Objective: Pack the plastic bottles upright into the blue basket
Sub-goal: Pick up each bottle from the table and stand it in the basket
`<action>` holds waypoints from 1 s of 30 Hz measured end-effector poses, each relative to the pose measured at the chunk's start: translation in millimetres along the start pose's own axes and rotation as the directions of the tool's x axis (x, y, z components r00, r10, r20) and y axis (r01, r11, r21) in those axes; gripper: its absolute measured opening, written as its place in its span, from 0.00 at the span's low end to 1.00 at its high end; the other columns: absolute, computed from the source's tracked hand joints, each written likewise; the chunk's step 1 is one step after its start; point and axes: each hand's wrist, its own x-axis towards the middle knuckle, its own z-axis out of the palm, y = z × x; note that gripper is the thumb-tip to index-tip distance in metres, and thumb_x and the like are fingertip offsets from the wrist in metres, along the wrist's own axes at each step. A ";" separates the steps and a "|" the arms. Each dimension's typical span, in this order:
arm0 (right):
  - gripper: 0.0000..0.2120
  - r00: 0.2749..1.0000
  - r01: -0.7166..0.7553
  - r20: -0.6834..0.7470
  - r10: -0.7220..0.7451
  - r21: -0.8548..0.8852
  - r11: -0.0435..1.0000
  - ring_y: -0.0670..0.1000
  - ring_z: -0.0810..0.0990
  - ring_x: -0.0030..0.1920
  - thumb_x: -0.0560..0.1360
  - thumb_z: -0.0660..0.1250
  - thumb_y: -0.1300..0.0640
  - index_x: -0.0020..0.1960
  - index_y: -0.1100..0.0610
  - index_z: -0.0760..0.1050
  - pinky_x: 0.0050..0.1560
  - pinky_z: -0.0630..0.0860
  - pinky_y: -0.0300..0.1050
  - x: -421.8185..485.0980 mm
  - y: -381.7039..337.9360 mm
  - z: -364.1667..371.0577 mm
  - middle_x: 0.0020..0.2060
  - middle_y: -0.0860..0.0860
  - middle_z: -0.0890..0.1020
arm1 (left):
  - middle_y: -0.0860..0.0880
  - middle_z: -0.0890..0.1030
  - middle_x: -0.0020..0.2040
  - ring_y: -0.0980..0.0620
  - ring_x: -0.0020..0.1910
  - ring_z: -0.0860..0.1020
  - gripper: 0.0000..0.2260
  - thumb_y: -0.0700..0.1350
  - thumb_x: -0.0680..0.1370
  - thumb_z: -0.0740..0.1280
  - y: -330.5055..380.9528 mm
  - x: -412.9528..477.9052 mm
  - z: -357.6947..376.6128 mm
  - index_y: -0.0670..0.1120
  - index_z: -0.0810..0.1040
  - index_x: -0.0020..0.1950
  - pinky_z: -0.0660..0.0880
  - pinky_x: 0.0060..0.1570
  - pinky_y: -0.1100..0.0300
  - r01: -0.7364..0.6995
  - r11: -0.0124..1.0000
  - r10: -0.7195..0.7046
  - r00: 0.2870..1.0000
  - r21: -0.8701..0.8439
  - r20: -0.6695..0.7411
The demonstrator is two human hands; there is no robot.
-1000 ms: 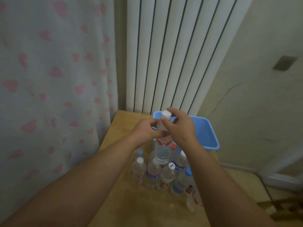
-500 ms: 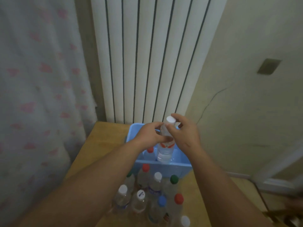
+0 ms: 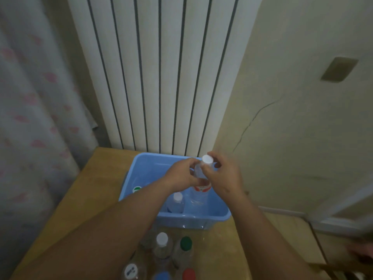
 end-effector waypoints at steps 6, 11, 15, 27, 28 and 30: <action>0.16 0.988 -0.058 0.143 0.065 -0.052 0.997 0.44 0.78 0.51 0.71 0.70 0.48 0.59 0.47 0.76 0.47 0.70 0.38 2.0 34.9 22.3 0.51 0.44 0.81 | 0.58 0.81 0.55 0.56 0.52 0.79 0.31 0.61 0.60 0.79 -29.2 16.0 14.9 0.57 0.77 0.61 0.78 0.56 0.53 0.096 0.954 -0.119 0.991 0.283 0.066; 0.13 0.962 -0.082 0.254 0.101 -0.085 0.993 0.46 0.78 0.49 0.71 0.71 0.49 0.55 0.48 0.76 0.45 0.69 0.38 0.0 49.1 36.8 0.47 0.44 0.80 | 0.59 0.81 0.55 0.54 0.52 0.79 0.30 0.65 0.60 0.76 -45.6 19.8 20.1 0.59 0.76 0.59 0.77 0.53 0.53 0.097 0.871 -0.176 0.977 0.482 0.122; 0.17 0.937 -0.086 0.327 0.124 -0.129 0.988 0.48 0.79 0.50 0.69 0.72 0.49 0.57 0.49 0.77 0.50 0.76 0.45 0.3 58.4 48.3 0.49 0.46 0.82 | 0.55 0.82 0.53 0.51 0.51 0.80 0.27 0.62 0.60 0.78 -47.6 21.1 22.9 0.56 0.78 0.56 0.77 0.52 0.53 0.082 0.821 -0.209 0.964 0.565 0.164; 0.10 0.894 -0.075 0.421 0.153 -0.195 0.978 0.46 0.80 0.43 0.66 0.74 0.49 0.47 0.48 0.79 0.44 0.77 0.44 -11.5 71.3 60.9 0.41 0.45 0.82 | 0.55 0.82 0.57 0.50 0.56 0.79 0.27 0.62 0.63 0.76 -56.4 19.2 30.3 0.60 0.77 0.61 0.76 0.54 0.54 0.033 0.699 -0.298 0.921 0.714 0.250; 0.11 0.890 -0.069 0.430 0.152 -0.203 0.977 0.47 0.80 0.43 0.66 0.74 0.49 0.47 0.48 0.79 0.44 0.77 0.44 -11.7 72.0 61.6 0.41 0.45 0.83 | 0.55 0.82 0.57 0.50 0.57 0.79 0.27 0.61 0.64 0.76 -56.7 18.9 30.4 0.60 0.77 0.62 0.75 0.53 0.55 0.031 0.686 -0.300 0.922 0.727 0.244; 0.11 0.885 -0.066 0.441 0.152 -0.203 0.977 0.47 0.80 0.44 0.65 0.74 0.50 0.47 0.48 0.80 0.44 0.77 0.44 -12.2 72.7 62.5 0.42 0.46 0.83 | 0.55 0.82 0.56 0.50 0.57 0.79 0.27 0.61 0.64 0.76 -57.2 18.5 30.4 0.62 0.76 0.63 0.73 0.50 0.57 0.034 0.663 -0.306 0.924 0.748 0.230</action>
